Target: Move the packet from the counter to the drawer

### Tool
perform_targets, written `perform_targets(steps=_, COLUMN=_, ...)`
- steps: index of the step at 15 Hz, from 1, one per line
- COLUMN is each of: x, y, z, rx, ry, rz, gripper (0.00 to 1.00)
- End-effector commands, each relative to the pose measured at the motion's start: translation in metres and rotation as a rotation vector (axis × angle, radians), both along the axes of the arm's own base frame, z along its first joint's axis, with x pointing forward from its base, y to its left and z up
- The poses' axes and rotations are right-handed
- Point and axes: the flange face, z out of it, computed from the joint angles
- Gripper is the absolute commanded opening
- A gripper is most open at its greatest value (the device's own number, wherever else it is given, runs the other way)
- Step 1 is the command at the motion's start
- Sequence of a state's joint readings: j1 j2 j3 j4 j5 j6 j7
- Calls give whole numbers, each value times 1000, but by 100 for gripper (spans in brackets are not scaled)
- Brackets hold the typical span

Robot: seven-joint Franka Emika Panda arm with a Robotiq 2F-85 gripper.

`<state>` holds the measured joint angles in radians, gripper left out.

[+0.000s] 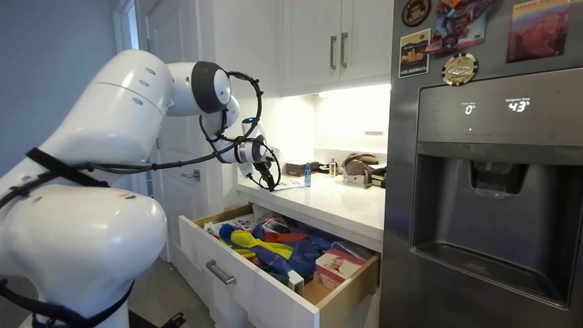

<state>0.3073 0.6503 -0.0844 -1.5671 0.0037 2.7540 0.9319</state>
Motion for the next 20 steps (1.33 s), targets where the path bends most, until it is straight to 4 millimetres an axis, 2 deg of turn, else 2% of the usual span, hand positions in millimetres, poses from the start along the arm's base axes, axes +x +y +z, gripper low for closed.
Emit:
perform_targets(steps=1, x=9, y=3, z=2, rx=7, ry=-11, rz=-20, gripper=100)
perform_targets(steps=7, x=18, y=10, z=-8, rx=-1, ry=-13, rz=-12, gripper=100)
perform_targets(steps=8, x=20, y=11, z=-10, rx=-5, ry=-18, rz=-8, gripper=75)
perform_targets(steps=9, x=21, y=12, z=-11, rx=-10, ry=-21, rz=-7, gripper=74)
perform_targets(steps=10, x=22, y=13, z=-12, rx=-17, ry=-25, rz=-5, gripper=68)
perform_targets(steps=18, x=28, y=14, z=-11, rx=-36, ry=-41, rz=0, gripper=5)
perform_targets(steps=20, x=28, y=14, z=-11, rx=-38, ry=-41, rz=0, gripper=0)
